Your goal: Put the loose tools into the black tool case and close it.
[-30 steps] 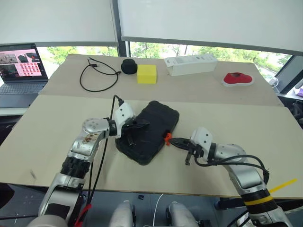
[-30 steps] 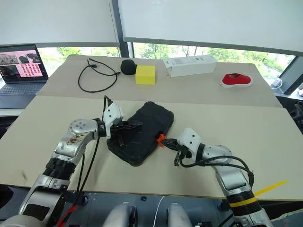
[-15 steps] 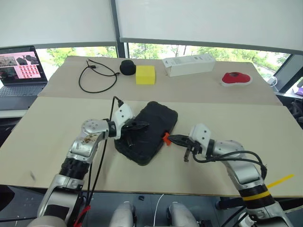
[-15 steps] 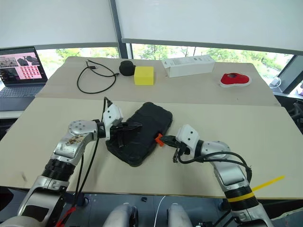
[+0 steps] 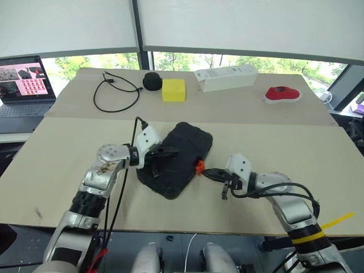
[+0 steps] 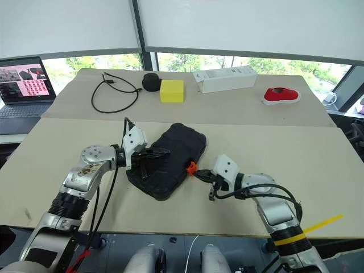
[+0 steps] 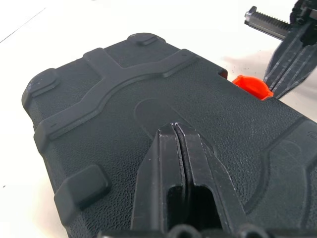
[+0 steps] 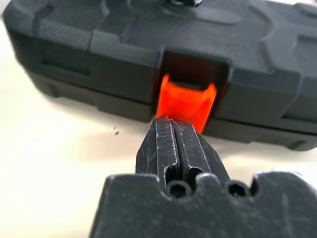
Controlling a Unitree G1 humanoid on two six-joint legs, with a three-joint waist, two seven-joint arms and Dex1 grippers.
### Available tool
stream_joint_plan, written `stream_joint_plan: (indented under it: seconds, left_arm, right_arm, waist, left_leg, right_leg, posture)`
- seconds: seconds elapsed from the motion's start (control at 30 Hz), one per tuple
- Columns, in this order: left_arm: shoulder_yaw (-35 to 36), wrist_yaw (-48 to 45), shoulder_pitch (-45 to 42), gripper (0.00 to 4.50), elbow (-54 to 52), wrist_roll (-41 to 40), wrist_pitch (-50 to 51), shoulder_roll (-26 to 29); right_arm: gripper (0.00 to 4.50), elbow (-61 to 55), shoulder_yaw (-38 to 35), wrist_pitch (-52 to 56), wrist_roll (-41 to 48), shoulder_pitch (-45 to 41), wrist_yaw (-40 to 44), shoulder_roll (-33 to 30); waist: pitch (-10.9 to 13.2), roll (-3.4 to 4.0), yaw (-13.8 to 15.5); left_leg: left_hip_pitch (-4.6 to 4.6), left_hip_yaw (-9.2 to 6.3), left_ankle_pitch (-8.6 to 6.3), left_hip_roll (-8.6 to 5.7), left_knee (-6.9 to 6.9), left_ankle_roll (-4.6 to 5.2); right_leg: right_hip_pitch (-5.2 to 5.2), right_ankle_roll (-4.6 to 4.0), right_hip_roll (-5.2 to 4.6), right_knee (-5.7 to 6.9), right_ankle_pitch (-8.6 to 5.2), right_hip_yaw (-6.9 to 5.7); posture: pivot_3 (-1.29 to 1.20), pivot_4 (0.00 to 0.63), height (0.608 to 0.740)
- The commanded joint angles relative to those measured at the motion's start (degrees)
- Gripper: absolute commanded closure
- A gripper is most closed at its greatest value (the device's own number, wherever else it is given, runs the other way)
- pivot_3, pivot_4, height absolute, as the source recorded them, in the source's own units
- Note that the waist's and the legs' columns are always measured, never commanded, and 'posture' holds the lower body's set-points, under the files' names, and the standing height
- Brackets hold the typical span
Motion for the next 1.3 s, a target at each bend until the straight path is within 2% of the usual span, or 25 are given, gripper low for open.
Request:
stream_joint_plan:
  seconds: [0.03,0.77,1.03,1.3]
  left_arm:
    - [-2.5,-1.2,3.4,4.43,2.6,1.5,2.1,0.9]
    - [-3.5,-1.8,3.7,4.43,3.4,1.9,3.3,1.2]
    - [-3.5,-1.8,4.4,4.43,2.9,2.0,3.5,1.6]
    - [-3.6,-1.7,4.8,4.43,2.5,2.0,3.6,1.6]
  right_arm:
    - [4.5,1.1,0.0,-2.9,-0.8,-2.0,-0.4,1.0]
    - [4.5,3.5,2.2,0.3,-2.6,-5.7,0.8,3.5]
    - [4.5,0.8,1.3,2.9,-2.5,-4.9,3.0,1.0]
    - [4.5,1.9,1.1,2.5,-2.8,-5.9,2.9,1.2]
  waist:
    - [0.0,0.0,-0.1]
    - [0.0,0.01,-0.9]
    - [0.0,0.01,-0.9]
    - [0.0,0.01,-1.0]
  left_leg:
    - [0.01,0.0,0.0,0.0,-0.01,0.0]
    - [0.1,-0.01,0.0,0.03,-0.13,0.0]
    - [0.09,-0.03,0.0,0.02,-0.14,0.0]
    - [0.09,-0.03,0.0,0.02,-0.15,0.0]
  right_leg:
    - [0.0,0.0,0.0,0.0,0.0,0.0]
    - [0.0,-0.03,0.04,0.01,-0.01,0.07]
    - [0.0,-0.03,0.03,0.01,-0.02,0.07]
    - [0.0,-0.03,0.03,-0.01,-0.02,0.07]
  posture:
    - [0.0,0.15,0.74]
    - [0.0,0.15,0.74]
    - [0.0,0.15,0.74]
    - [0.0,0.15,0.74]
